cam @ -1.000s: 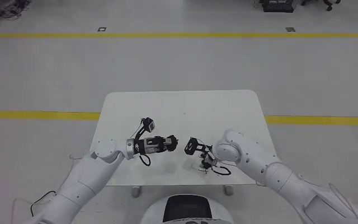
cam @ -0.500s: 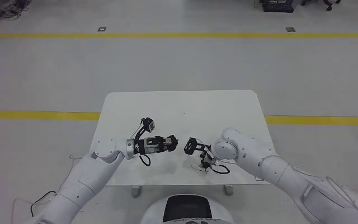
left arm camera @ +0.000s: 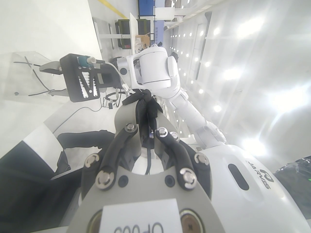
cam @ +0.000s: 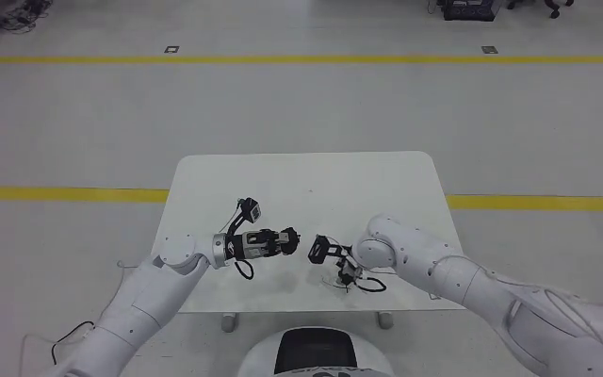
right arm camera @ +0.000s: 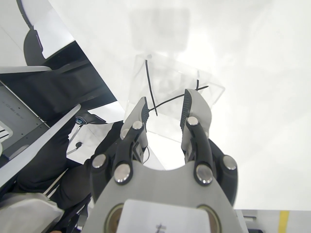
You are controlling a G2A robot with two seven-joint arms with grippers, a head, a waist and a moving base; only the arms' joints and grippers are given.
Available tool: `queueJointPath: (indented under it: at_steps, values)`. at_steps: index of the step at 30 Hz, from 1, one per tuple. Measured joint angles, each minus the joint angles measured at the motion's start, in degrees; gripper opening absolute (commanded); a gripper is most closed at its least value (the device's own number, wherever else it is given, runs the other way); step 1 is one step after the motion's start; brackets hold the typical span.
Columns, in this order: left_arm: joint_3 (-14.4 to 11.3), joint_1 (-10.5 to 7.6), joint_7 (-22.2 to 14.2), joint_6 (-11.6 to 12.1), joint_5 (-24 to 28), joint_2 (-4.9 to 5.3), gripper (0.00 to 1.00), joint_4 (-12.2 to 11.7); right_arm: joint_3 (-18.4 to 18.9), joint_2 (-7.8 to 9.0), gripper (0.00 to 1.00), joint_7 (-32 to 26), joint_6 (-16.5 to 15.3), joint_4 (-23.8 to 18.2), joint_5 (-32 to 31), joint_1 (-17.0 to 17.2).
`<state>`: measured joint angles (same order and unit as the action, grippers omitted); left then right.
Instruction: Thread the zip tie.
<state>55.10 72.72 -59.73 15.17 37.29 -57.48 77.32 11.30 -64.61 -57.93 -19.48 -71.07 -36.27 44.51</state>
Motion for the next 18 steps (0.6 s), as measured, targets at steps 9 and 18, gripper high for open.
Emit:
queueJointPath:
  at_steps: [9, 18]
  values:
    - [0.0, 0.0, 0.0, 0.0, 0.0, 0.0, 0.0, 0.0, -1.56, -1.4, 0.36, -0.95, 0.0, -0.34, -4.24, -0.04]
    - [0.0, 0.0, 0.0, 0.0, 0.0, 0.0, 0.0, 0.0, -1.56, -2.77, 0.36, -2.96, 0.0, -0.18, -6.3, 0.62]
